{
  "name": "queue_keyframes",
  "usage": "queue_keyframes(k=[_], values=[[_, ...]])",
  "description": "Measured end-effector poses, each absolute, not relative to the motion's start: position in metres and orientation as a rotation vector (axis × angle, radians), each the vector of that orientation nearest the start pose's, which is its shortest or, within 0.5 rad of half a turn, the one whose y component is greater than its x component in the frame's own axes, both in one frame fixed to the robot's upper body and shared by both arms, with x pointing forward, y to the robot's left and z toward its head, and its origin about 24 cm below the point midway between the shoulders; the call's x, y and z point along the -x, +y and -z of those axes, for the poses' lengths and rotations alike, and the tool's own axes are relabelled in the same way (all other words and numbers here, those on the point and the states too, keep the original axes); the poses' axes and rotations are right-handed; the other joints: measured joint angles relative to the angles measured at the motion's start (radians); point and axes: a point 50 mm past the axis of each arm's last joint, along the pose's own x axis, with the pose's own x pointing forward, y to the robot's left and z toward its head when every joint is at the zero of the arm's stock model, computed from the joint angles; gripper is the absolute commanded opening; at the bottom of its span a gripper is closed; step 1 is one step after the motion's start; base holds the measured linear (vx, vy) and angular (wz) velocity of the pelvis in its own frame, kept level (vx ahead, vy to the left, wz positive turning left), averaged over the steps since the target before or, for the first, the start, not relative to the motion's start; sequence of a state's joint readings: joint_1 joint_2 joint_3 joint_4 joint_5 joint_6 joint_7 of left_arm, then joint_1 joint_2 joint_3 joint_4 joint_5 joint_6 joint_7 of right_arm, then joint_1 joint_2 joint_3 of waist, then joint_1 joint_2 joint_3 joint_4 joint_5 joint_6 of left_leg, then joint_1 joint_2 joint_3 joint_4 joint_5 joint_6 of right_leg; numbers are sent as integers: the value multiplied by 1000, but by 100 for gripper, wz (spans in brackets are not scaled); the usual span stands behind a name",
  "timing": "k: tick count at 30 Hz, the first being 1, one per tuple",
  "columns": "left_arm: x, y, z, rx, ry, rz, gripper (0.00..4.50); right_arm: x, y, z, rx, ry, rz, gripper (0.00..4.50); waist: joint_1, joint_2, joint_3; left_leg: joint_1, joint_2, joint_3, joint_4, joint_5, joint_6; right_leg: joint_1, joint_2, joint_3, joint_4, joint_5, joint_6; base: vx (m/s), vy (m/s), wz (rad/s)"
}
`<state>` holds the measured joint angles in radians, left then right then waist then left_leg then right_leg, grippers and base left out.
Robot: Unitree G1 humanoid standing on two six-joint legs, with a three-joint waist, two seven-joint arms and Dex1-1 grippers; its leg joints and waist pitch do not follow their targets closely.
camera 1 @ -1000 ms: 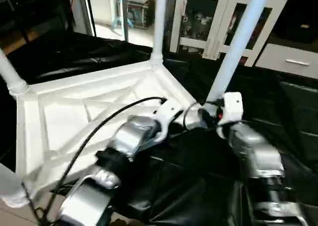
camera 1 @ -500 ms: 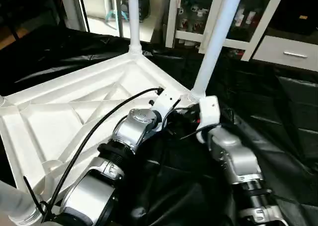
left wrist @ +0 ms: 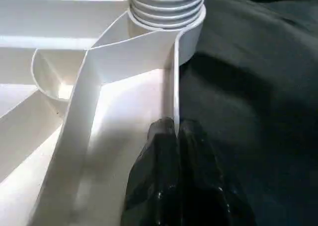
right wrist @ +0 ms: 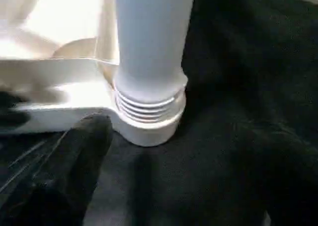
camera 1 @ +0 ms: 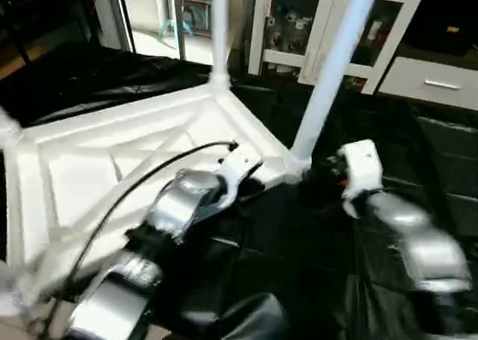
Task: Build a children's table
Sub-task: Rotate leg to tighten
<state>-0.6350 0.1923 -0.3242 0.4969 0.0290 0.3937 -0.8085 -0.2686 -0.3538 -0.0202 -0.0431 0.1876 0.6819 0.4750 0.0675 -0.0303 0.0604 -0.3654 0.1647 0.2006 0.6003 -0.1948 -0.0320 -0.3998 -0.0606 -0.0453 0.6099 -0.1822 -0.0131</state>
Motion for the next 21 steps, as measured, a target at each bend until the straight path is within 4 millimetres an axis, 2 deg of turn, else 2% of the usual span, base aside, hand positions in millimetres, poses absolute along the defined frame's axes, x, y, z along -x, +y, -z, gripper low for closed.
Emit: queue_keyframes(k=[3, 6, 8, 13, 21], values=[[-316, 87, -57, -332, 463, 1157, 0, -278, -188, -77, 37, 425, -688, 446, 2, 1, 0, -1, 0, 0, 0, 0, 0, 0, 0, 0, 0, 0, 0, 0, 0, 0], [-307, 91, -58, -338, 473, 1247, 0, -273, -189, -83, 59, 417, -837, 446, 15, 1, 0, -2, 0, 0, 0, 0, 0, -1, -1, 0, 0, 0, 0, 0, 0, 0], [-300, 91, -58, -337, 486, 1310, 0, -271, -197, -86, 101, 432, -914, 446, 26, 0, 0, -3, -1, 0, 0, 0, 1, -1, -1, 0, 0, 0, 0, 0, 0, 0], [-293, 89, -58, -335, 503, 1376, 0, -278, -204, -86, 159, 448, -1000, 446, 34, 0, 1, -3, 0, 1, 2, 0, 1, 0, -2, 0, 0, 0, 0, 0, 0, 0], [-293, 92, -58, -334, 510, 1379, 0, -285, -205, -80, 213, 485, -1064, 446, 30, -1, 0, -3, 0, 1, 2, 0, 1, 0, -2, -1, 1, 0, 0, 0, 0, 0]])
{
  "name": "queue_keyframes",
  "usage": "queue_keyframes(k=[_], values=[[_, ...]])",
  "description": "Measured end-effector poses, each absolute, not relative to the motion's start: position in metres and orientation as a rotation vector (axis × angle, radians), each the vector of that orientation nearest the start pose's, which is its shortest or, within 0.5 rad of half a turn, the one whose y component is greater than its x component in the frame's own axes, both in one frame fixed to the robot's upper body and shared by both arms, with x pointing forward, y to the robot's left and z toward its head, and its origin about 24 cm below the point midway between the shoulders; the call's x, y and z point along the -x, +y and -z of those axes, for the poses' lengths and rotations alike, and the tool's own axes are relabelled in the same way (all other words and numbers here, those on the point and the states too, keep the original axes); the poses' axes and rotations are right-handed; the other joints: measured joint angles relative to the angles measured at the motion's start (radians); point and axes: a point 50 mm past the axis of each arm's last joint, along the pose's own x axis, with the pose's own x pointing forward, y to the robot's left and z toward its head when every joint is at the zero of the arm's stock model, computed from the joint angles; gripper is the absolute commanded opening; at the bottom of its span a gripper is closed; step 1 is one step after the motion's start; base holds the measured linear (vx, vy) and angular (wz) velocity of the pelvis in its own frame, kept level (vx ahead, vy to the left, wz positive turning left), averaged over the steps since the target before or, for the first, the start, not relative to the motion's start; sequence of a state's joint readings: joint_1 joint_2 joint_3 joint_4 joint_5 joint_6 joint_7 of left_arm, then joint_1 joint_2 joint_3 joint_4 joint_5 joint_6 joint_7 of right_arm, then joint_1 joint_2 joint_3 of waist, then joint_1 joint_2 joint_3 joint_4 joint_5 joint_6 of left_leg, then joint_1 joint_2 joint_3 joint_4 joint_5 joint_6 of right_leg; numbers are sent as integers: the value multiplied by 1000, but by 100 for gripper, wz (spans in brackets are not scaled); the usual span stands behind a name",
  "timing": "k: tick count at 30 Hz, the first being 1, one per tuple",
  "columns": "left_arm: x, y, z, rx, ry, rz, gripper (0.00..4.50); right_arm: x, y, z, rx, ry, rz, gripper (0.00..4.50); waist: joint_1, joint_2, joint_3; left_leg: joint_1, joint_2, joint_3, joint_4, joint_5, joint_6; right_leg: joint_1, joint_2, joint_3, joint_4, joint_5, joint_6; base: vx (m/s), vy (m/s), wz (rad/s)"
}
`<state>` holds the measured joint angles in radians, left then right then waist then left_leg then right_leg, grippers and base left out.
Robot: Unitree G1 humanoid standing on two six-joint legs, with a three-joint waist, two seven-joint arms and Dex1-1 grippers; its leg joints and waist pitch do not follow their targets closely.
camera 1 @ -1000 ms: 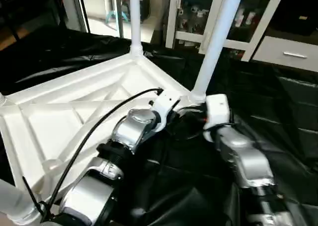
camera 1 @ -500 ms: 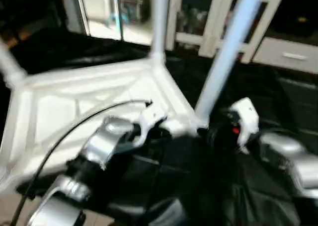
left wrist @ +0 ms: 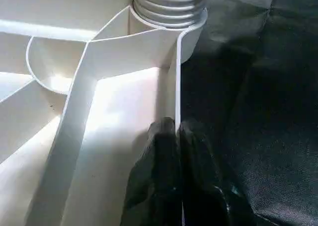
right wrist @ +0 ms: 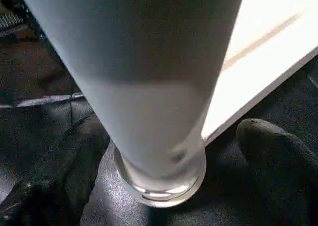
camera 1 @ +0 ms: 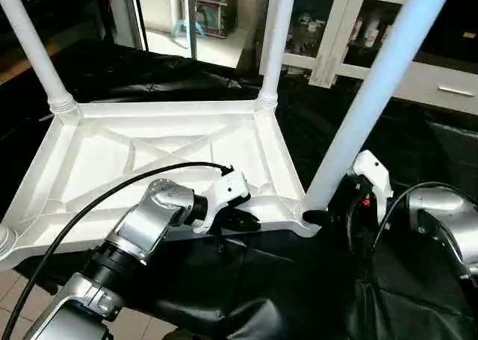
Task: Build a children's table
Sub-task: Rotate leg to tighten
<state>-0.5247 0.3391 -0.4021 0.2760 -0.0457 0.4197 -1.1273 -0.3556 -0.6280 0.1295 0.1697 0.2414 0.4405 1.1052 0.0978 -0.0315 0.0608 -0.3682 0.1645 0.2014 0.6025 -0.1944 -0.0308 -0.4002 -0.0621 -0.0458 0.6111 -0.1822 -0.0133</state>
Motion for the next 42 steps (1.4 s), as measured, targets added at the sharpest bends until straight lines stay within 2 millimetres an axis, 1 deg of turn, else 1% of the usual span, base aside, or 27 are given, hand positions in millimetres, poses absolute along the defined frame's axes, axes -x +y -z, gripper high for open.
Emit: queue_keyframes(k=[2, 6, 7, 8, 10, 11, 12, 13, 17, 23, 31, 34, 36, 40, 42], values=[[-293, 92, -59, -335, 511, 1378, 0, -284, -204, -77, 227, 494, -1088, 413, -1, 0, 0, 0, 0, 0, 0, 0, 0, 0, 0, 0, 0, 0, 0, 0, 0, 0], [-293, 93, -59, -339, 517, 1380, 0, -286, -204, -71, 236, 513, -1122, 407, -8, -1, 0, 0, 0, 0, 0, 0, 0, 0, 0, 0, 0, 0, 0, 0, 0, 0], [-293, 93, -59, -338, 517, 1381, 0, -287, -204, -71, 239, 511, -1123, 378, -8, -1, 0, -1, 0, 0, 0, 0, 0, 0, 0, 0, 0, 0, 0, 0, 0, 0], [-293, 94, -59, -338, 517, 1383, 0, -288, -204, -71, 245, 508, -1127, 369, -8, -1, 0, -1, 0, 0, 0, 0, 0, 0, 0, 0, 0, 0, 0, 0, 0, 0], [-293, 94, -60, -337, 518, 1382, 0, -289, -203, -70, 244, 504, -1130, 367, -8, -1, 0, -1, 0, 0, 0, 0, 0, 0, 0, 0, 0, 0, 0, 0, 0, 0], [-293, 95, -60, -336, 520, 1380, 0, -289, -202, -69, 241, 502, -1133, 343, -8, -1, 0, -1, 0, 0, 0, 0, 0, 0, 0, 0, 0, 0, 0, 0, 0, 0], [-293, 95, -60, -335, 520, 1379, 0, -289, -202, -69, 241, 501, -1133, 329, -8, -1, 0, -1, 0, 0, 0, 0, 0, 0, 0, 0, 0, 0, 0, 0, 0, 0], [-293, 95, -60, -335, 521, 1379, 0, -289, -202, -69, 240, 501, -1133, 329, -9, -1, 0, -1, 0, 0, 0, 0, 0, 0, 0, 0, 0, 0, 0, 0, 0, 0], [-293, 96, -59, -333, 523, 1377, 0, -289, -201, -68, 232, 500, -1143, 288, -10, -1, 0, 0, 0, 0, 1, 0, 0, 0, 0, 0, 0, 0, -1, 0, 0, 0], [-293, 96, -59, -333, 527, 1375, 0, -289, -200, -67, 228, 495, -1153, 273, -11, -2, 0, 0, 0, 0, 1, 0, 0, 0, 0, 0, 0, 0, -1, 0, 0, 0], [-293, 98, -58, -324, 547, 1366, 0, -291, -198, -64, 195, 491, -1134, 272, -14, -7, -3, 0, 1, 0, 1, 0, 0, 0, 1, 0, 1, 1, -1, 0, 0, 0], [-299, 97, -58, -313, 549, 1304, 0, -295, -193, -59, 140, 478, -1024, 271, -19, -10, -5, 1, 2, 0, 2, 0, 0, 0, 2, 0, 2, 2, -3, 0, 0, 0], [-310, 85, -57, -293, 539, 1197, 0, -304, -187, -54, 73, 451, -827, 270, -23, -10, -5, 1, 2, 0, 5, 0, 0, 0, 2, 0, 1, 3, -5, 0, 0, 0], [-322, 60, -55, -254, 537, 1054, 0, -317, -177, -50, -6, 432, -521, 269, -23, -9, -6, 1, 1, 0, 6, 0, 0, 2, 1, 1, 0, 3, -5, 0, 0, 0], [-327, 49, -54, -250, 530, 994, 0, -322, -165, -48, -54, 413, -363, 269, -20, -7, -6, 1, 2, 0, 6, 0, 0, 2, 1, 0, 1, 3, -5, 0, 0, 0]])
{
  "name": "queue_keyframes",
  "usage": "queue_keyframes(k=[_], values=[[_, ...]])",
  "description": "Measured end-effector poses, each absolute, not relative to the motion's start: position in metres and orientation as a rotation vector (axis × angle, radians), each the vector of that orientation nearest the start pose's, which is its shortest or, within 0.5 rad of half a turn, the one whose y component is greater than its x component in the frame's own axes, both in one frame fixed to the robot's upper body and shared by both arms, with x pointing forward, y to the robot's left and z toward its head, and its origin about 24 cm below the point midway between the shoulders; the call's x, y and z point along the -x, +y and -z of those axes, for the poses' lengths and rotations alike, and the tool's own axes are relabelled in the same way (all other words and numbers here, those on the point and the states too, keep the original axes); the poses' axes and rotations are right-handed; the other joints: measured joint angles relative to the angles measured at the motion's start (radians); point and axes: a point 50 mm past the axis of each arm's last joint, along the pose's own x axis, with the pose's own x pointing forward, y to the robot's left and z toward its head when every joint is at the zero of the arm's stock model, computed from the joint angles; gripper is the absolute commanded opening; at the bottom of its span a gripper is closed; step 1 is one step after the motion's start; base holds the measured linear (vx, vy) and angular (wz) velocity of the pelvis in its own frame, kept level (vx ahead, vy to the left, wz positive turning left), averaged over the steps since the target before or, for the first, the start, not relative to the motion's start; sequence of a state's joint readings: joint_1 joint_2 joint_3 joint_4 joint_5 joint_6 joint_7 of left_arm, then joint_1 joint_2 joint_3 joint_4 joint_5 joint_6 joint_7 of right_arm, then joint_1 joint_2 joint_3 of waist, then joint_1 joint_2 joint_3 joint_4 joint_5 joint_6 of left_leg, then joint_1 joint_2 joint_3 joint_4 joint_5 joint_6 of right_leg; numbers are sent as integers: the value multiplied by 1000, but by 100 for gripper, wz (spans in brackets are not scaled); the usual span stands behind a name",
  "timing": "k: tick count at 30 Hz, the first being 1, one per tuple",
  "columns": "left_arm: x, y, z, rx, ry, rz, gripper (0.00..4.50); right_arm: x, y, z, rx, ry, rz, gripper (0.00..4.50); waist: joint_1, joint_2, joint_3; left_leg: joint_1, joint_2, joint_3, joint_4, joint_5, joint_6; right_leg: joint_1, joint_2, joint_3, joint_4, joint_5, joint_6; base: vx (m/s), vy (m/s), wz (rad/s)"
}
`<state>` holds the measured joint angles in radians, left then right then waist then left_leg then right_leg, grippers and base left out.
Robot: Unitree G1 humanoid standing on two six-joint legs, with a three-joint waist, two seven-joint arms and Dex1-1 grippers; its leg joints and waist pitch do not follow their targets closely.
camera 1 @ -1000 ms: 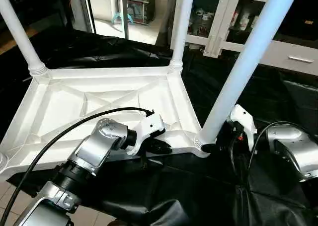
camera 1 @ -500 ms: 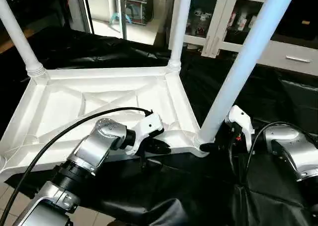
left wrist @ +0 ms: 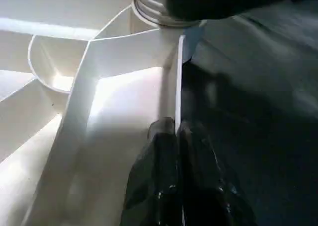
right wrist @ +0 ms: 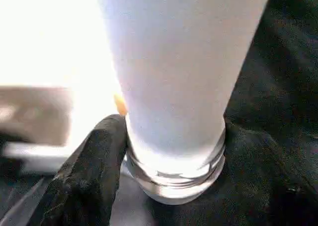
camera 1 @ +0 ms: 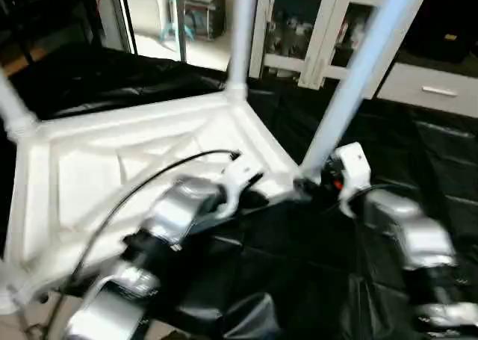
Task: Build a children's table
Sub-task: Rotate leg to tighten
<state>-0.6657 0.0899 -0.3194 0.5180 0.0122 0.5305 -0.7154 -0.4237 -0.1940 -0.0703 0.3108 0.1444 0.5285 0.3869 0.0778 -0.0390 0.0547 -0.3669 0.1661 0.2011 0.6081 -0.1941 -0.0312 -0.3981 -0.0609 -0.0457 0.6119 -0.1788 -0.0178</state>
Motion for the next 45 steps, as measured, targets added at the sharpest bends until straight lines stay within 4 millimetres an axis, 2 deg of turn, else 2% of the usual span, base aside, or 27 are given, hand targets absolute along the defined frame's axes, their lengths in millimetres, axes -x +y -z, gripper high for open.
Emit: queue_keyframes(k=[2, 5, 12, 13, 15, 17, 18, 20, 21, 26, 29, 31, 34, 38, 42, 45], values=[[-331, 37, -54, -256, 515, 958, 0, -326, -152, -47, -67, 393, -211, 269, 11, 3, 0, -1, 0, 0, -1, 1, -1, -1, 0, 0, 0, 0, 0, 0, 0, 0], [-332, 30, -54, -245, 508, 948, 0, -326, -149, -48, -52, 383, -145, 269, 20, 5, 1, -2, -2, 0, -3, 1, -1, 0, -1, 1, -2, 0, 1, 0, 0, 0], [-334, 30, -54, -243, 500, 947, 0, -326, -148, -50, -40, 373, -119, 269, 25, 16, 2, -2, -2, 0, -5, 1, -1, -1, -2, 0, -2, -1, 2, 0, 0, 0], [-335, 31, -53, -245, 499, 946, 0, -326, -149, -50, -36, 373, -118, 304, 25, 17, 1, -2, -2, 0, -5, 1, -1, -1, -2, 0, -2, -1, 2, 0, 0, 0], [-335, 31, -53, -246, 495, 947, 0, -325, -149, -51, -29, 368, -115, 304, 26, 22, 2, -2, -2, 0, -5, 1, -1, -1, -2, 0, -2, -1, 2, 0, 0, 0], [-336, 32, -54, -253, 485, 939, 0, -323, -149, -53, -10, 363, -127, 341, 24, 23, 3, -3, -2, 0, -6, 1, -1, -1, -2, 0, -2, -1, 3, 0, 0, 0], [-339, 37, -55, -266, 475, 905, 0, -322, -144, -56, -3, 353, -160, 345, 19, 23, 3, -3, -2, 0, -6, 1, -1, -1, -1, 0, -2, -1, 3, 0, 0, 0], [-345, 46, -57, -285, 462, 849, 0, -320, -134, -63, -4, 325, -233, 362, -1, 20, 5, -3, -1, -1, -6, 1, -2, -4, 0, 0, -2, 0, 4, 0, 0, 0], [-346, 48, -58, -289, 458, 843, 0, -320, -135, -65, -3, 320, -246, 383, -4, 19, 5, -3, -1, -2, -6, 1, -2, -4, 0, -1, -2, 0, 4, 0, 0, 0], [-344, 63, -60, -315, 449, 894, 0, -318, -154, -77, 50, 302, -266, 410, -3, 18, 6, -4, -1, -1, -10, 1, -2, -7, 0, -1, -2, -1, 5, 0, 0, 0], [-337, 72, -60, -351, 441, 988, 0, -313, -166, -79, 89, 317, -303, 445, 2, 18, 6, -3, -1, -1, -10, 1, -2, -7, 0, 0, -2, -1, 5, 0, 0, 0], [-332, 78, -59, -360, 443, 1050, 0, -311, -178, -80, 119, 338, -323, 445, 5, 18, 6, -3, -1, -1, -10, 1, -2, -6, 0, 0, -2, -1, 5, 0, 0, 0], [-327, 86, -59, -349, 453, 1108, 0, -306, -185, -80, 93, 370, -431, 445, 3, 18, 6, -1, -1, 0, -9, 1, -2, -5, 0, 0, -2, -1, 5, 0, 0, 0], [-314, 94, -59, -337, 482, 1254, 0, -286, -198, -83, 119, 413, -752, 445, 15, 16, 7, -1, -1, 0, -9, 1, -2, -4, 0, 0, -2, -2, 6, 0, 0, 0], [-303, 92, -59, -338, 496, 1361, 0, -273, -195, -80, 111, 440, -971, 445, 26, 14, 8, -2, -2, 0, -7, 1, -1, -4, -2, 0, -2, -2, 6, 0, 0, 0], [-297, 88, -58, -336, 507, 1413, 0, -272, -197, -76, 117, 455, -1041, 445, 35, 13, 8, -2, -2, 1, -6, 1, 0, -3, -2, 0, -1, -2, 5, 0, 0, 0]])
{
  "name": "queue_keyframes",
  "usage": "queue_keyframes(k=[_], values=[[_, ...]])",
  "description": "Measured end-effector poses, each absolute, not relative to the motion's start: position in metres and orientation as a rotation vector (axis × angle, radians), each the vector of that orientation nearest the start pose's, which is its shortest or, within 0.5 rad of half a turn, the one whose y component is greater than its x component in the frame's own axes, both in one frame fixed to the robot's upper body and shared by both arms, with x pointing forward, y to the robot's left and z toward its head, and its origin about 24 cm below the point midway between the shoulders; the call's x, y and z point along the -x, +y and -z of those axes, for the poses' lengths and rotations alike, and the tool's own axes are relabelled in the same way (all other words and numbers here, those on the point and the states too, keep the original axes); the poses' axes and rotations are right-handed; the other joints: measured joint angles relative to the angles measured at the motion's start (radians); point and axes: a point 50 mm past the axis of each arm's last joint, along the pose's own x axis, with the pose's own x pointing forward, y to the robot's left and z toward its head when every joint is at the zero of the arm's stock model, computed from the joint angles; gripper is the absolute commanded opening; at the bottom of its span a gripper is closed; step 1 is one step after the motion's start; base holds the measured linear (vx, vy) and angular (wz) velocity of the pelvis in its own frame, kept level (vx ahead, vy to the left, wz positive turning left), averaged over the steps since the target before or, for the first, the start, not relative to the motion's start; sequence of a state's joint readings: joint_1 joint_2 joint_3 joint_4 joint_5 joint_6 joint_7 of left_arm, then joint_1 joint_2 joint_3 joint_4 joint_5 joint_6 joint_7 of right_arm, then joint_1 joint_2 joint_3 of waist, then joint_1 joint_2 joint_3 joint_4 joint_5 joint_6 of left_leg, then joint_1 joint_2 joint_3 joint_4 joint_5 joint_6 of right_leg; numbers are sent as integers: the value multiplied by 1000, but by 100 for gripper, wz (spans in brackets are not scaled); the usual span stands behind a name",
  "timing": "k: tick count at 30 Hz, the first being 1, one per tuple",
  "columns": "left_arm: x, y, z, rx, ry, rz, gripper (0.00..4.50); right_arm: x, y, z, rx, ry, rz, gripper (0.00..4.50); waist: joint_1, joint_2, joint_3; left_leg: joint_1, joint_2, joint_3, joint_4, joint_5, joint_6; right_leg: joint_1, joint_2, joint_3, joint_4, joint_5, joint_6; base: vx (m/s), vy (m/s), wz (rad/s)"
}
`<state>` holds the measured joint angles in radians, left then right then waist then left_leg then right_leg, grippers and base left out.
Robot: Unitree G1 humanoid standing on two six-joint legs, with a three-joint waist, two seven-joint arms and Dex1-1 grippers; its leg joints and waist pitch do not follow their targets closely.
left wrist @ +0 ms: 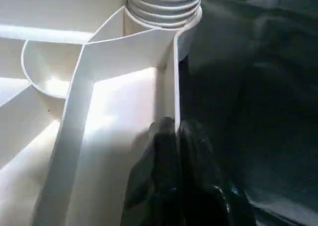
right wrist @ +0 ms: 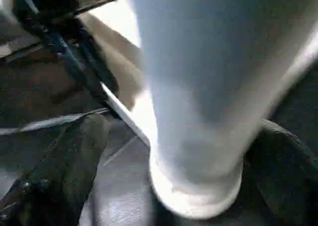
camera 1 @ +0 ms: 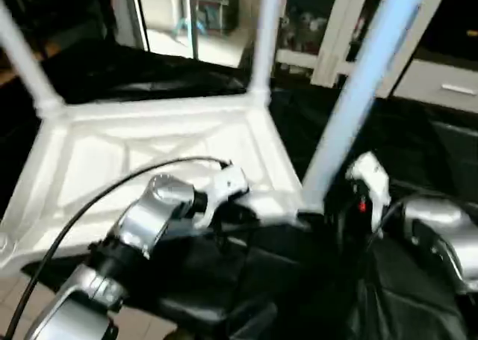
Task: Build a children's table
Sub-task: Rotate leg to tighten
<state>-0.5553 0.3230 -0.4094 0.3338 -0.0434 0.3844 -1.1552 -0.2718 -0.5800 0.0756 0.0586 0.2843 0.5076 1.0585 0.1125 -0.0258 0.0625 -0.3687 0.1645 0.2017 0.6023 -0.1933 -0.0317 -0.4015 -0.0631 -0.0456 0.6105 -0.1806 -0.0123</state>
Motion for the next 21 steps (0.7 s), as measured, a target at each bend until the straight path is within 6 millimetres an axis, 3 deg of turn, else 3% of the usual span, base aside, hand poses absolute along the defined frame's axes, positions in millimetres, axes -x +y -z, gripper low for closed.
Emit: queue_keyframes(k=[10, 21], values=[[-294, 90, -58, -331, 519, 1420, 0, -280, -203, -73, 202, 476, -1114, 445, -4, -2, 1, 0, 1, 0, 1, 0, 0, 0, 0, 0, 1, 0, 0, 0, 0, 0], [-293, 90, -59, -329, 524, 1423, 0, -284, -205, -67, 201, 478, -1117, 350, -4, -3, 1, 0, 1, 0, 1, 0, 0, 0, 0, 0, 1, 0, 0, 0, 0, 0]])
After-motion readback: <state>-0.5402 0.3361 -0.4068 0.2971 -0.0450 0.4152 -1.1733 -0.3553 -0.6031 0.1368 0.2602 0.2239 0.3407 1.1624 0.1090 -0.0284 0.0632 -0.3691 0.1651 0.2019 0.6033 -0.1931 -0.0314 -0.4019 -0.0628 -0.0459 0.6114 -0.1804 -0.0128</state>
